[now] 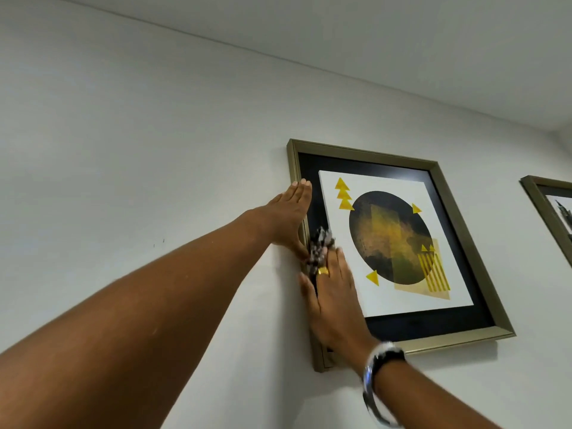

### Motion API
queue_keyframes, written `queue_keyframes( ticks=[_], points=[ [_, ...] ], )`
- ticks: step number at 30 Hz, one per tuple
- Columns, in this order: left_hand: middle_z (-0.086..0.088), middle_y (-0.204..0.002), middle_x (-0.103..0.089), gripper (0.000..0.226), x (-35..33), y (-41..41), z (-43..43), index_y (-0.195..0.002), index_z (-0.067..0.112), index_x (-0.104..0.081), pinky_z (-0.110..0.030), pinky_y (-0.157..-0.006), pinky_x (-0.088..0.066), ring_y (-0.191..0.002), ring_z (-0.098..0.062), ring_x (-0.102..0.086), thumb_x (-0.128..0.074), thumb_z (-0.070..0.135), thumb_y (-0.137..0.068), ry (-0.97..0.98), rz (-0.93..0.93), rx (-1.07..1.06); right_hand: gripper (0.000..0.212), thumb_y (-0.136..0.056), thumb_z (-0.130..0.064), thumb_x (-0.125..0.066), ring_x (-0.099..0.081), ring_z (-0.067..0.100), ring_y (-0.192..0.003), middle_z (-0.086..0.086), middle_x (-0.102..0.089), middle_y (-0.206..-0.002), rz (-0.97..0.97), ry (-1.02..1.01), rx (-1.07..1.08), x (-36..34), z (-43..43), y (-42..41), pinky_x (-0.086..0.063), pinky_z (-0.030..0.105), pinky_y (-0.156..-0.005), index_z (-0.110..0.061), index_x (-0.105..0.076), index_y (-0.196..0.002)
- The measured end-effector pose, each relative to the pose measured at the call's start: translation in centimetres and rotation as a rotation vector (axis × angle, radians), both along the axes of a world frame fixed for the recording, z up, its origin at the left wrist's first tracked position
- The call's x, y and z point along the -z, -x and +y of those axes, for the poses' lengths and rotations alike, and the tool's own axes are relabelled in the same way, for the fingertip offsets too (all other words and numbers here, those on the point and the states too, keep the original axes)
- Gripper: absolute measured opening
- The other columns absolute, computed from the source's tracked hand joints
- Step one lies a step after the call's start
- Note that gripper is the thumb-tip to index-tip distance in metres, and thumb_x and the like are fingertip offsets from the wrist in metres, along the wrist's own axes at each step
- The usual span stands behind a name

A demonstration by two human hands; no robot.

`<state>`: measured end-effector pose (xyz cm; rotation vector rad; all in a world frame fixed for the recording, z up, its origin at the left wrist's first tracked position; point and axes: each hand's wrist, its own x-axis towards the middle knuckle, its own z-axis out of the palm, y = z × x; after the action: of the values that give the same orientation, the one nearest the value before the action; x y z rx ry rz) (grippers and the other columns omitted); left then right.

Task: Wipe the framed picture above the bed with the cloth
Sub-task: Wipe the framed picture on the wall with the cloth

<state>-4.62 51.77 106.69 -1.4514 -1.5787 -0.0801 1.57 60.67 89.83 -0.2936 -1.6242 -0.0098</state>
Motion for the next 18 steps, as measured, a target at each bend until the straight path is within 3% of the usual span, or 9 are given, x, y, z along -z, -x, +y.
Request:
queue_keyframes(
  ticks=[7, 14, 18],
  points=[
    [-0.013, -0.161, 0.021, 0.132, -0.6, 0.3, 0.2, -0.147, 0.004, 0.024, -0.040, -0.123, -0.001, -0.149, -0.026, 0.017, -0.078, 0.040, -0.073, -0.013, 0.029, -0.030, 0.080, -0.090, -0.065, -0.027, 0.006, 0.012, -0.147, 0.000, -0.001, -0.162, -0.087, -0.113, 0.029, -6.3, 1.3, -1.4, -0.008, 0.041, -0.122, -0.022, 0.001, -0.151],
    [-0.011, -0.160, 0.026, 0.136, -0.8, -0.6, -0.6, -0.146, 0.006, 0.027, -0.041, -0.123, -0.002, -0.147, -0.025, 0.023, -0.079, 0.046, -0.070, 0.059, 0.013, -0.081, 0.076, -0.090, -0.067, -0.028, 0.006, 0.009, -0.147, 0.000, -0.003, -0.162, 0.009, -0.069, -0.002, -2.2, 0.4, -0.1, -0.003, 0.034, -0.121, -0.024, -0.010, -0.150],
    [-0.012, -0.160, 0.025, 0.126, -0.9, -0.7, -0.7, -0.148, 0.006, 0.023, -0.043, -0.123, -0.005, -0.148, -0.026, 0.022, -0.074, 0.042, -0.074, 0.058, 0.039, -0.122, 0.080, -0.089, -0.067, -0.031, 0.008, 0.004, -0.146, -0.007, -0.003, -0.160, 0.015, -0.077, -0.026, 3.6, 0.0, -0.3, -0.003, 0.029, -0.119, -0.023, -0.004, -0.150]
  ],
)
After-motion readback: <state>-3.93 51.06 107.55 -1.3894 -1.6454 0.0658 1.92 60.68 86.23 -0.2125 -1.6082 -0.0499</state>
